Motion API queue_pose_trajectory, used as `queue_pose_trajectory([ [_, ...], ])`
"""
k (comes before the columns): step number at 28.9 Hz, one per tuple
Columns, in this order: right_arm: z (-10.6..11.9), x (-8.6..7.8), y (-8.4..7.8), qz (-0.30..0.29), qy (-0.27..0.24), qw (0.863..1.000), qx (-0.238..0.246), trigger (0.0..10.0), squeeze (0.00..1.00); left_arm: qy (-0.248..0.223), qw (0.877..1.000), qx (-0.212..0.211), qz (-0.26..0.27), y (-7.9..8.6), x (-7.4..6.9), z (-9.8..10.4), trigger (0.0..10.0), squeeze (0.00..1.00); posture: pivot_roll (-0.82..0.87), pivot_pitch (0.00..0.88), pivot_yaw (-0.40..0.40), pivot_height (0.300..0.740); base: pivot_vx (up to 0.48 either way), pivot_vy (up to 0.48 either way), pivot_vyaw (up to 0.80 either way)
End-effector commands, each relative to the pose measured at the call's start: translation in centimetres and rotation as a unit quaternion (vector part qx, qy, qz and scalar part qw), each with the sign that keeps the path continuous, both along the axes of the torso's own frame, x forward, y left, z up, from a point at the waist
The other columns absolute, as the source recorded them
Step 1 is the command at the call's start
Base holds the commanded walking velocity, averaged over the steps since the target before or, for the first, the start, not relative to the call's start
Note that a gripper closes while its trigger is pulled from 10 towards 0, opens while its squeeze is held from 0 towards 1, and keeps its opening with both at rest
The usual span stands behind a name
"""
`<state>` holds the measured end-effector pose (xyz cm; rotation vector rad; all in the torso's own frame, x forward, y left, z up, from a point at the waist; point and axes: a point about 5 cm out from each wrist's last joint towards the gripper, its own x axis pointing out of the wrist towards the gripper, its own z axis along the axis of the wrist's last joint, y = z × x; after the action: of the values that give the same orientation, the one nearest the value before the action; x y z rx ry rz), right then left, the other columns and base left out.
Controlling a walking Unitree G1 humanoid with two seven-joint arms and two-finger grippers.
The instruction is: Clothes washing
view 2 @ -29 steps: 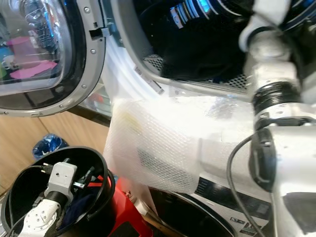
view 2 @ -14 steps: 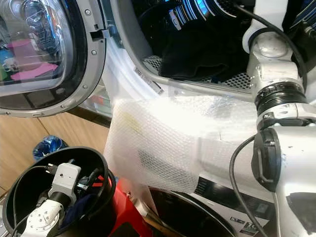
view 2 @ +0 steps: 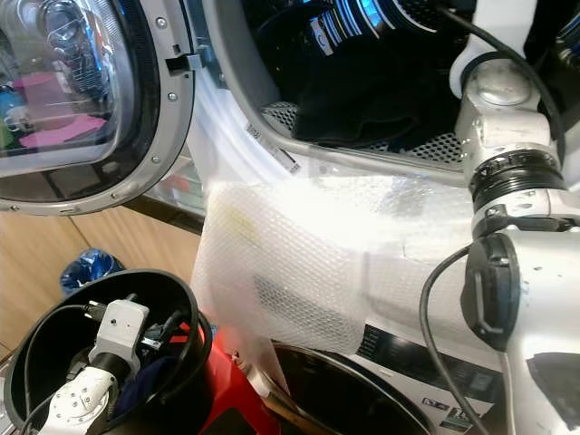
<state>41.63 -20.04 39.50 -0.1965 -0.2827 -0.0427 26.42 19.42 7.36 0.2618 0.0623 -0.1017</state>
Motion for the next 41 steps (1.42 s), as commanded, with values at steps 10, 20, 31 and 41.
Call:
queue_pose_trajectory([
  [10, 1.6, 0.0, 2.8, 0.028, 0.012, 0.999, -0.019, 10.0, 1.00, -0.003, 1.000, 0.000, 0.021, 0.6, -0.7, 0.2, 10.0, 0.00, 0.07, 0.019, 0.057, 0.740, 0.000, 0.000, 0.00],
  [20, 5.1, -2.1, -2.8, -0.174, -0.095, 0.979, 0.043, 10.0, 1.00, -0.003, 0.999, -0.009, 0.035, 0.5, -0.9, 0.3, 10.0, 0.00, 0.05, 0.042, 0.066, 0.740, 0.000, 0.000, 0.00],
  [31, 0.3, 0.1, 0.4, -0.065, -0.009, 0.998, -0.003, 10.0, 1.00, 0.009, 1.000, -0.013, 0.017, -0.1, -0.6, 0.1, 10.0, 0.00, 0.02, 0.049, 0.083, 0.740, 0.000, 0.000, 0.00],
  [41, -1.6, 0.1, -1.6, -0.018, 0.056, 0.992, 0.108, 10.0, 0.00, 0.024, 1.000, -0.014, 0.002, -0.5, -0.6, 0.0, 10.0, 0.00, 0.00, 0.056, 0.087, 0.740, 0.000, 0.000, 0.00],
])
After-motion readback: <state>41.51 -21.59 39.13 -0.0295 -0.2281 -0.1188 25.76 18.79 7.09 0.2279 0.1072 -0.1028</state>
